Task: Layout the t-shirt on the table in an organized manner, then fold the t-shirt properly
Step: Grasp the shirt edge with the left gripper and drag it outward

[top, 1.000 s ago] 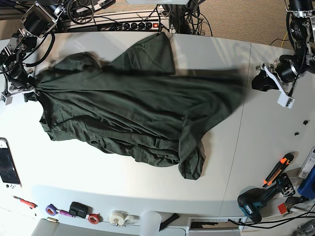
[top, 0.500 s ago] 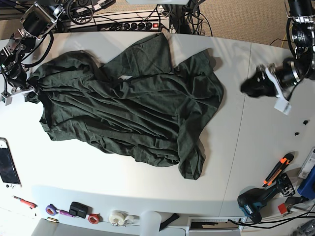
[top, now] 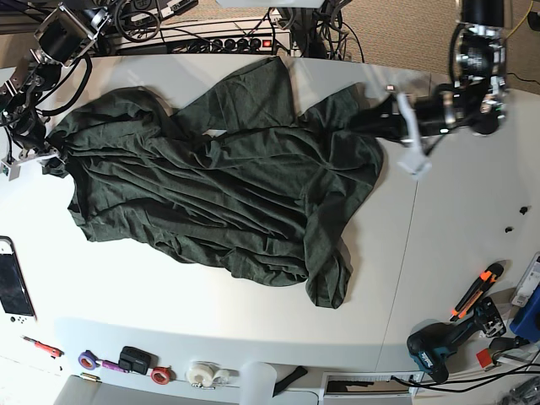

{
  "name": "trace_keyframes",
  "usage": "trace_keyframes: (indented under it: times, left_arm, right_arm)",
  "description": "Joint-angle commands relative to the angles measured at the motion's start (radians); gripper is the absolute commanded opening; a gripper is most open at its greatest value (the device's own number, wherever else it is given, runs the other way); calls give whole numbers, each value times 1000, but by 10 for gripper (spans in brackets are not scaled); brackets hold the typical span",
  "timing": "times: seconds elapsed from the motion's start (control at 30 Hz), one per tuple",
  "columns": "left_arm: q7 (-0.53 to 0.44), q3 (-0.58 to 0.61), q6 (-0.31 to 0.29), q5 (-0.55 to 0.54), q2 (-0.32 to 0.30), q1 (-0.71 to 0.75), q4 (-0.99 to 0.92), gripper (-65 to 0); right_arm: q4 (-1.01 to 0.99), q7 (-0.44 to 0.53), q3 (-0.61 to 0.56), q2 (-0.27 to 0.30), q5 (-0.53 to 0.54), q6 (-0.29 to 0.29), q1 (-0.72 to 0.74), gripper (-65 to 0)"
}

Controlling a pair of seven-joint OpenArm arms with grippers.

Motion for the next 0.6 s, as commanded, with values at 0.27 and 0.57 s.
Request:
trace_keyframes:
  times: [0.27,0.57]
  left_arm:
    - [-153,142,137,332,34,-38,13,-650]
    - [-159,148,276,555,-71,-38,13,-650]
  right_arm:
    - [-1,-51,2,11,-20,-7,-3,-414]
    - [-1,-50,2,11,-21,-8,-5,-414]
